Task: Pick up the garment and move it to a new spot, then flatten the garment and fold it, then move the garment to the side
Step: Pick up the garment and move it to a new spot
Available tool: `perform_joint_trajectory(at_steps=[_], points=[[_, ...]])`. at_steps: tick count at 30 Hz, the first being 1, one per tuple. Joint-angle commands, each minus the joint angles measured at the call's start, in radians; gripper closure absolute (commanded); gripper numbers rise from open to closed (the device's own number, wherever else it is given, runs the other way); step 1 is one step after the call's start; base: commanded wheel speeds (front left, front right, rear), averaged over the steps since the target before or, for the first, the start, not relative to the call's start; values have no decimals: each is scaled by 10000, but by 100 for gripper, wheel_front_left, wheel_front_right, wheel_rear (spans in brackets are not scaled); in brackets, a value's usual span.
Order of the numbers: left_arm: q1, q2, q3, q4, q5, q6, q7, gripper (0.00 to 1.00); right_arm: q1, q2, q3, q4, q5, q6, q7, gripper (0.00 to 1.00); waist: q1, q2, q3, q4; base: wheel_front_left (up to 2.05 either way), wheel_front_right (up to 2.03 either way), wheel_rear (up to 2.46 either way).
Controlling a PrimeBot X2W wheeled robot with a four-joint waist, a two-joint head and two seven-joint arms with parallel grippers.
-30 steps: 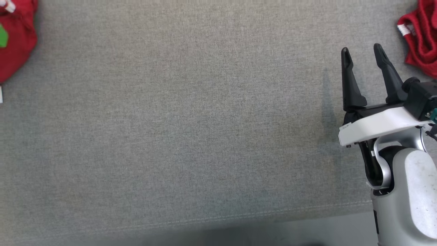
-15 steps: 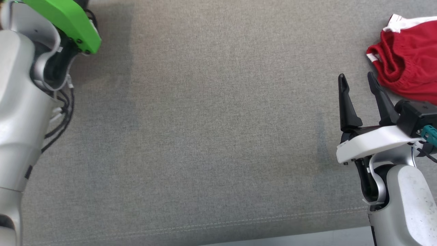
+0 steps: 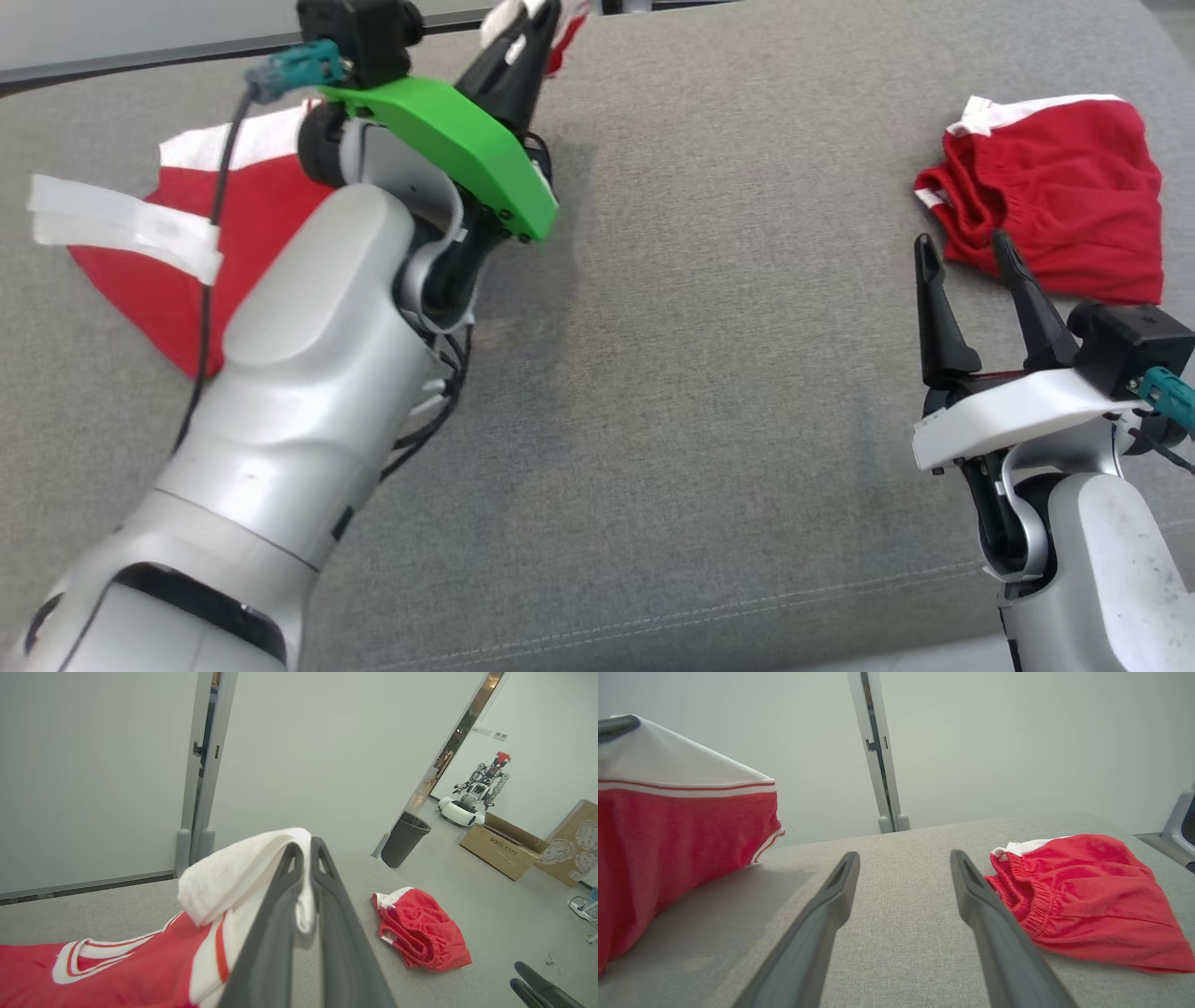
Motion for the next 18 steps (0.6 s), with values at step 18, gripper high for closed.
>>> perform_joint_trajectory(at_steps=[18], points=[[1142,-530,-2604,-207,-1996,569,-1455,100,-183,-9,727,349,417,0,-237,0,1,0,7,-2132,0,0,0]])
